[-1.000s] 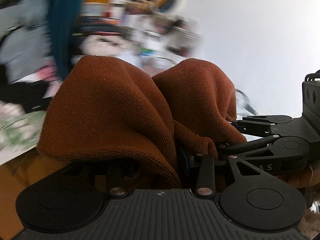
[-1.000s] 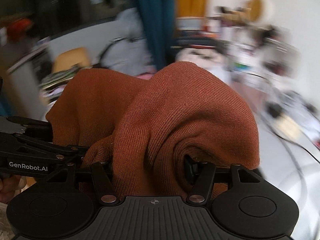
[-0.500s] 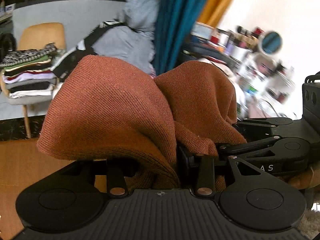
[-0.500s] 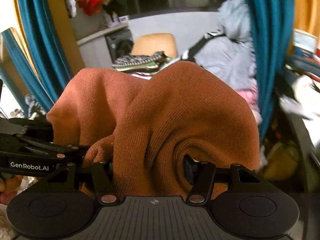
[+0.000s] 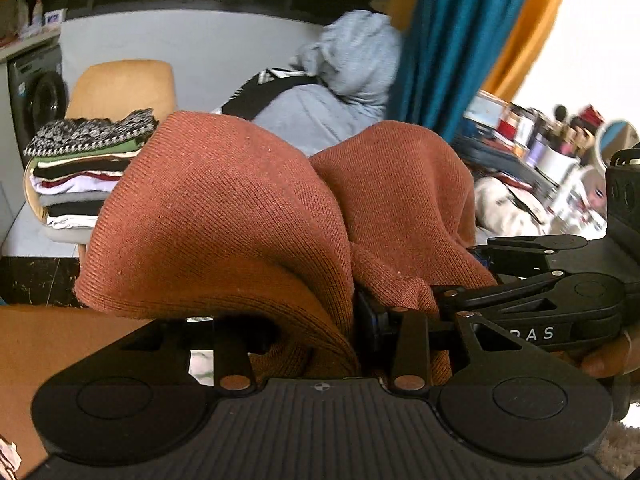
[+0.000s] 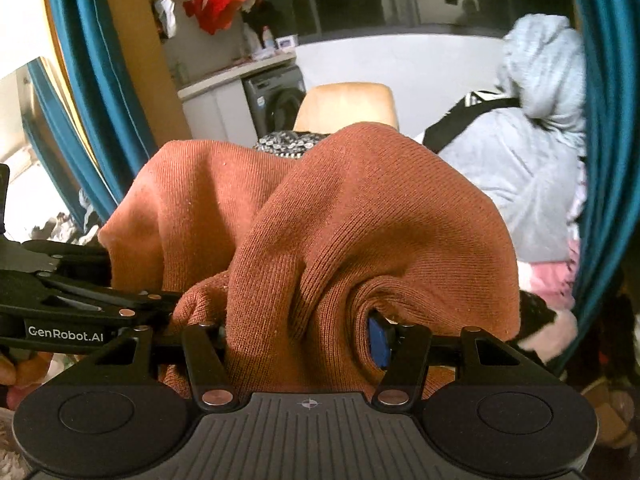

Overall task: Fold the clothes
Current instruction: 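Lift the folded garment with both grippers and carry it to the chair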

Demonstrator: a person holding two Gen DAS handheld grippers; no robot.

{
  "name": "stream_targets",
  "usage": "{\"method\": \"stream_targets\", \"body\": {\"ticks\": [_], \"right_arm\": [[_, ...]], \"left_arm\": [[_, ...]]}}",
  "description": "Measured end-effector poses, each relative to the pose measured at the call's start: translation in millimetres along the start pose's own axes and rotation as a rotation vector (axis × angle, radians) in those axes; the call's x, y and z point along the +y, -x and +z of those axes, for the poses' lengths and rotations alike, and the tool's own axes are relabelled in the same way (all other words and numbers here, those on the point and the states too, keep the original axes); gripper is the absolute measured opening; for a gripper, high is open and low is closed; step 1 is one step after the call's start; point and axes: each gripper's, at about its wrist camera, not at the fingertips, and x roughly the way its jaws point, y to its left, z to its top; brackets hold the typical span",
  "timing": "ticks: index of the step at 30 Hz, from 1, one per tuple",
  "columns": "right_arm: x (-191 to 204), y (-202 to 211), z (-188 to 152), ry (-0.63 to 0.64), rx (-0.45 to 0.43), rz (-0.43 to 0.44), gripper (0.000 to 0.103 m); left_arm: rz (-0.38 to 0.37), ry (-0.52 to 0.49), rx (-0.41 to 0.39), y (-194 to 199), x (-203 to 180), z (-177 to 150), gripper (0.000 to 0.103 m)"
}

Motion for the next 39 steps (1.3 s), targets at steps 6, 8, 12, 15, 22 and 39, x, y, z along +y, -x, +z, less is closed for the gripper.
{"method": "stream_targets", "body": {"ticks": [6,8,12,15,22,39], "right_arm": [[21.9,-72.0,43.7,0.052,0.018,-0.019,0.055],[33.1,-99.7,53.7,0.029,0.009,-0.032,0.055],[62.4,-156.9,76.1,-0.043,0.004,-0.072,0.055],[91.4,-202.0,102.5,-0.099,0.008,-0.112,0.055],[156.1,-282.5,164.9,-0.143,0.002,-0.2,0.055],[106.9,-396.2,260.0,-0.211,0.005,-0.264,0.055]], "left_arm": [[-0.028,0.039,-0.007,-18.1,82.9,25.5,0.041],[-0.042,0.014,0.005,-25.9,116.8,40.5,0.041],[-0.088,-0.029,0.035,-38.9,187.7,67.2,0.041],[-0.122,-0.049,0.067,-45.8,243.4,91.1,0.041],[-0.196,-0.108,0.11,-64.3,332.6,139.5,0.041],[-0.256,-0.143,0.133,-176.5,399.9,247.0,0.041]]}}
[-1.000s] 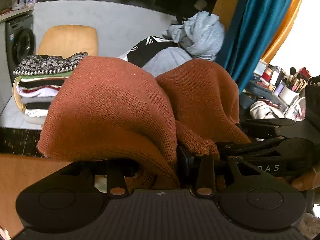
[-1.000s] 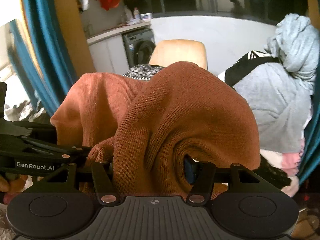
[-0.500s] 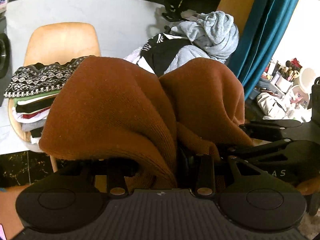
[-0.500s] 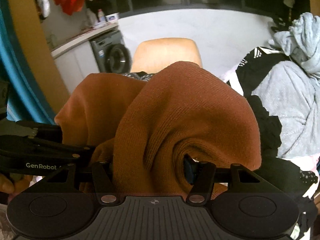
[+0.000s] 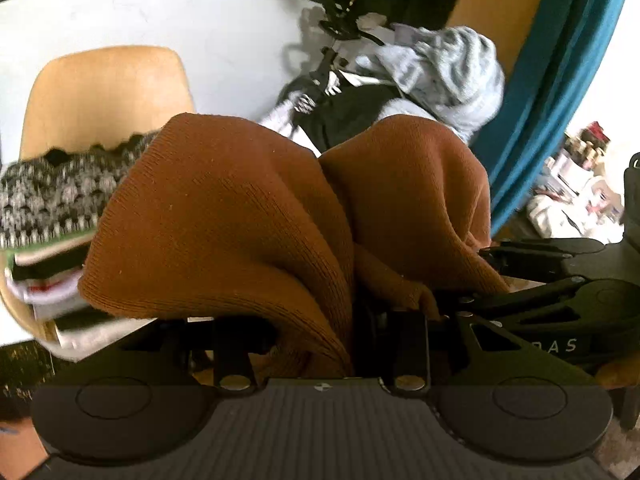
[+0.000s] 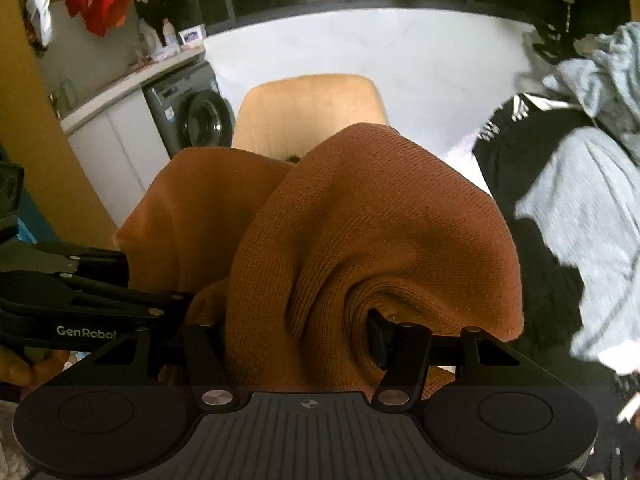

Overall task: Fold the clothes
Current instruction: 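Lift the folded garment with both grippers and carry it to the chair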

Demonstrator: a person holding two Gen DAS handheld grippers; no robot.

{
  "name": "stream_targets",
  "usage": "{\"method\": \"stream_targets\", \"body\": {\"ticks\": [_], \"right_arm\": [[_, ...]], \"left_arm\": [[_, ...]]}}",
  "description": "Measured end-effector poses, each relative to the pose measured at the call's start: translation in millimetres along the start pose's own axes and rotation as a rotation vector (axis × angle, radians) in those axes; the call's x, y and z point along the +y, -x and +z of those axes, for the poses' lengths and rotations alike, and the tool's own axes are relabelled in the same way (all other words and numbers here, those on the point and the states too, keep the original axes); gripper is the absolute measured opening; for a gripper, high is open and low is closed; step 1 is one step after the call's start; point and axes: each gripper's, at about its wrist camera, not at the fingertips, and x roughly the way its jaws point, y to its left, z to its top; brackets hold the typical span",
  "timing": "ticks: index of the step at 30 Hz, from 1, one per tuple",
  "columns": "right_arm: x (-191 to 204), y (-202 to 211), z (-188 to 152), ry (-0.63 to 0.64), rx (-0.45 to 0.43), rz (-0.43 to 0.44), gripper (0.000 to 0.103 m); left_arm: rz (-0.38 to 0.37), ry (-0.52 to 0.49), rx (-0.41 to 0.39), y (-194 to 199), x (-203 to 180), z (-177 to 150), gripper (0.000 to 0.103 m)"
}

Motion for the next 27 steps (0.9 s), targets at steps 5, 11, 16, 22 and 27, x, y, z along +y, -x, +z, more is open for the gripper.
{"method": "stream_targets", "body": {"ticks": [5,11,16,22,27], "right_arm": [[-23.8,-37.3,59.5,0.013,-0.028,0.035,0.055],[-24.1,-86.0,115.6,0.095,-0.007,0.05,0.055],[0.0,-141.4,150.7,0.116,0.03,0.065,0.055],[47.6,-221.5,203.3,0.096,0.028,0.063,0.054],[77.6,-300.2,248.2,0.095,0.024,0.054,0.054]], "left_arm": [[0.034,-0.009,-0.05,-21.5,19.6,48.9,0.041],[0.046,0.062,-0.059,-39.1,66.9,75.3,0.041],[0.052,0.093,-0.036,-49.4,125.6,94.5,0.041],[0.06,0.083,-0.032,-56.2,216.2,133.8,0.04],[0.072,0.072,0.009,-80.9,288.5,171.2,0.04]]}}
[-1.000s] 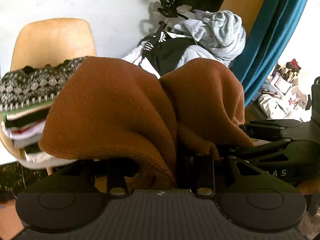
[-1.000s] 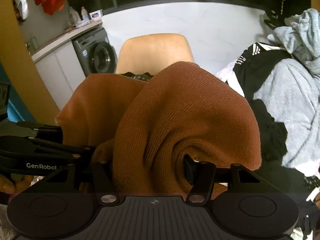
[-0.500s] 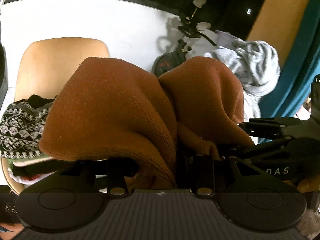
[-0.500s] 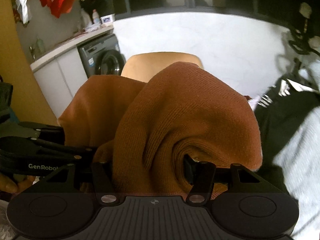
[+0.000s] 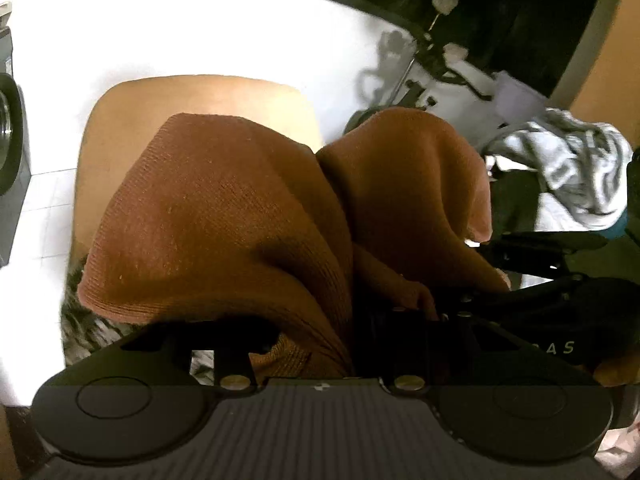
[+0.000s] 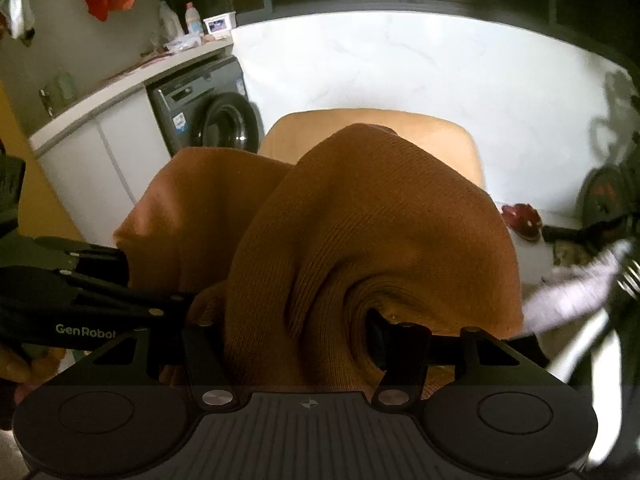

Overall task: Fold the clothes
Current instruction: 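Lift the folded garment with both grippers and carry it to the chair, then lower the garment onto the clothes stack on the beige chair with both grippers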

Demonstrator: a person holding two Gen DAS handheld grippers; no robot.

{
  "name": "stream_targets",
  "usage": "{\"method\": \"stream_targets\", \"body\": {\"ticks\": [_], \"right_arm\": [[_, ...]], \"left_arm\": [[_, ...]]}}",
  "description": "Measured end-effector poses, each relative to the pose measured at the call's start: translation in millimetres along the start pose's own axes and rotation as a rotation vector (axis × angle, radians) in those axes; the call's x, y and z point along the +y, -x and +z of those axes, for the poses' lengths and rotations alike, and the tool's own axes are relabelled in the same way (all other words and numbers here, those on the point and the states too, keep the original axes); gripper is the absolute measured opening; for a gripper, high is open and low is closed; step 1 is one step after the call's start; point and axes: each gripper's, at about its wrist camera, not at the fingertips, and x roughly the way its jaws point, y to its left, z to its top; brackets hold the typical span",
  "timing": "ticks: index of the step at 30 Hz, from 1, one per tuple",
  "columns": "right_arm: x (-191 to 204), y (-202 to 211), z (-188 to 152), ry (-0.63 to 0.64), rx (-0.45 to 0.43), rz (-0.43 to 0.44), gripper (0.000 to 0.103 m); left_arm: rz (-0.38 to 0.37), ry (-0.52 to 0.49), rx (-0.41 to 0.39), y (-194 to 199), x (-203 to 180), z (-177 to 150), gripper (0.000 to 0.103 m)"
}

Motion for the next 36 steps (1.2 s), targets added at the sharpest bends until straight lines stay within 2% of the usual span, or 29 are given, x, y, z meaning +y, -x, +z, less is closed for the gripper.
{"method": "stream_targets", "body": {"ticks": [3,7,10,15,19,25,26,28,29,30,32,36], "right_arm": [[-0.5,-43.5,19.2,-0.025,0.007,0.003,0.054],[-14.8,-93.9,28.4,-0.08,0.031,0.014,0.054],[-35.8,-133.6,28.4,-0.118,0.084,0.018,0.054],[-73.2,-198.4,20.7,-0.2,0.226,0.012,0.055],[-82.6,-213.0,21.5,-0.214,0.257,0.056,0.062],[-90.2,-212.4,22.5,-0.242,0.292,0.094,0.071],[-91.0,-210.8,23.5,-0.25,0.293,0.099,0.072],[-95.6,-206.4,25.0,-0.256,0.292,0.109,0.073],[-96.5,-206.6,24.0,-0.252,0.292,0.112,0.071],[-97.1,-204.9,22.8,-0.242,0.288,0.116,0.062],[-97.6,-198.9,25.2,-0.215,0.286,0.111,0.054],[-104.9,-176.8,38.2,-0.163,0.276,0.068,0.049]], "left_arm": [[0.006,-0.03,0.039,-24.9,24.0,18.1,0.04],[-0.006,-0.04,0.105,-63.6,50.9,35.1,0.04],[-0.021,0.042,0.179,-92.8,81.4,34.7,0.04],[0.063,0.142,0.297,-117.7,122.8,19.9,0.04],[0.027,0.186,0.326,-117.2,133.3,11.6,0.041],[0.046,0.241,0.344,-121.8,137.6,-3.2,0.044],[0.046,0.244,0.337,-121.9,137.8,-4.1,0.043],[0.05,0.236,0.321,-119.0,138.8,-5.0,0.035],[0.053,0.225,0.313,-115.4,139.5,-5.6,0.034],[0.055,0.213,0.306,-111.8,140.1,-6.2,0.031],[0.055,0.207,0.283,-101.7,139.8,-2.4,0.029],[0.085,0.248,0.222,-69.9,156.0,-0.5,0.027]]}}
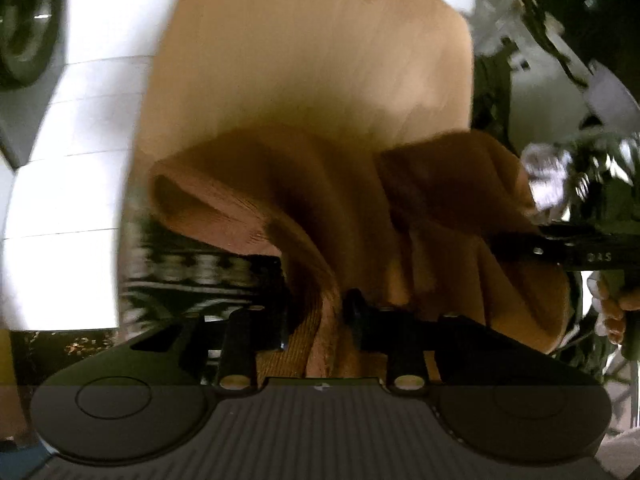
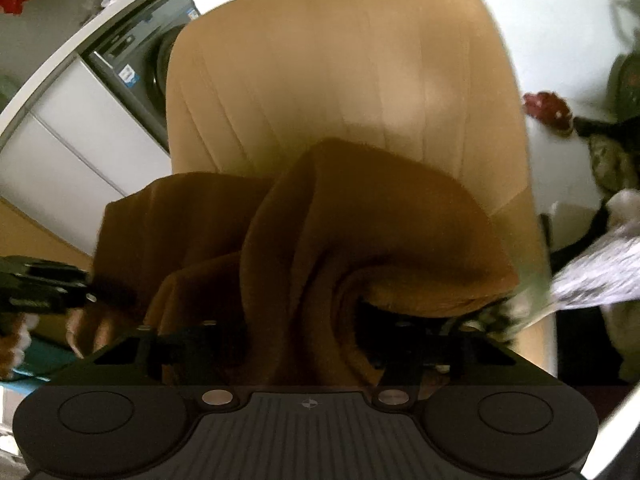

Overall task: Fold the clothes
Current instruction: 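Lower the garment onto the clothes stack on the beige chair with both grippers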

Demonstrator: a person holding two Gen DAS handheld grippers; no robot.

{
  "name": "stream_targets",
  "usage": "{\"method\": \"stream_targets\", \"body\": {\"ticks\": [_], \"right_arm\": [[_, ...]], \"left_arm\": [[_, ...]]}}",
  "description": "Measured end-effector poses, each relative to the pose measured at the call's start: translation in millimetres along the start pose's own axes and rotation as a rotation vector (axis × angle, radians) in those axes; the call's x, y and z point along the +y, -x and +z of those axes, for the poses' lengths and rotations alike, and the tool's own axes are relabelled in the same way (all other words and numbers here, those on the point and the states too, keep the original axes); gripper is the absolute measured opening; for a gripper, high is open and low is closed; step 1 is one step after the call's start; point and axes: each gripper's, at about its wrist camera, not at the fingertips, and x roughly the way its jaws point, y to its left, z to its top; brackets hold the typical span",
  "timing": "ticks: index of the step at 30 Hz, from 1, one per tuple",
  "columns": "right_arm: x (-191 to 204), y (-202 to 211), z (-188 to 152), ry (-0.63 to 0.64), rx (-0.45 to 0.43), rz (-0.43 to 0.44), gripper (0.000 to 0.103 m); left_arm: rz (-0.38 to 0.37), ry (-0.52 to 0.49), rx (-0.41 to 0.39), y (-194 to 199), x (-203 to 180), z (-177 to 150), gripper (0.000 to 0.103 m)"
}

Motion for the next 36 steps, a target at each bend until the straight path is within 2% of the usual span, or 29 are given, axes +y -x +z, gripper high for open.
{"method": "stream_targets", "body": {"ticks": [2,4,7,9,12,16,21,23,27,31,33,36], "right_arm": [[-5.7,12.1,4.2,0.018,-0.031,-0.051,0.049],[-12.0,13.8,8.4,-0.003,-0.049,-0.054,0.05],[-19.8,0.1,12.6,-0.088,-0.032,-0.026,0.061],[-18.7,-10.3,11.0,-0.1,-0.028,-0.042,0.068],[-22.4,-5.9,6.2,-0.135,-0.042,-0.049,0.071],[-41.4,28.3,-9.2,-0.218,-0.103,-0.023,0.072],[-65.7,71.2,-28.7,-0.314,-0.206,-0.037,0.072],[-73.5,76.1,-37.0,-0.347,-0.209,-0.029,0.067],[-65.3,59.6,-51.0,-0.282,-0.153,-0.061,0.064],[-46.3,42.3,-53.2,-0.197,-0.192,-0.204,0.064],[-37.1,35.4,-50.2,-0.105,-0.207,-0.229,0.063],[-20.2,23.5,-46.7,0.057,-0.186,-0.254,0.064]], "left_arm": [[0.01,0.03,-0.024,12.8,13.6,-3.4,0.027],[0.011,0.057,-0.032,19.2,26.5,-9.5,0.027],[0.016,0.078,-0.026,15.1,36.1,-17.9,0.027],[0.014,0.072,-0.026,11.5,37.1,-20.4,0.027],[0.008,0.062,-0.031,9.1,37.8,-19.8,0.028],[-0.001,0.042,-0.037,10.4,40.7,-25.2,0.028],[0.0,0.019,-0.044,10.0,40.5,-27.7,0.028],[0.002,0.011,-0.043,8.8,38.9,-27.2,0.028],[0.017,-0.019,-0.039,6.9,36.1,-27.7,0.028],[0.03,-0.021,-0.04,9.0,33.6,-28.1,0.028],[0.038,-0.02,-0.045,11.2,28.8,-27.8,0.028],[0.049,-0.022,-0.039,9.2,26.6,-28.2,0.028]]}}
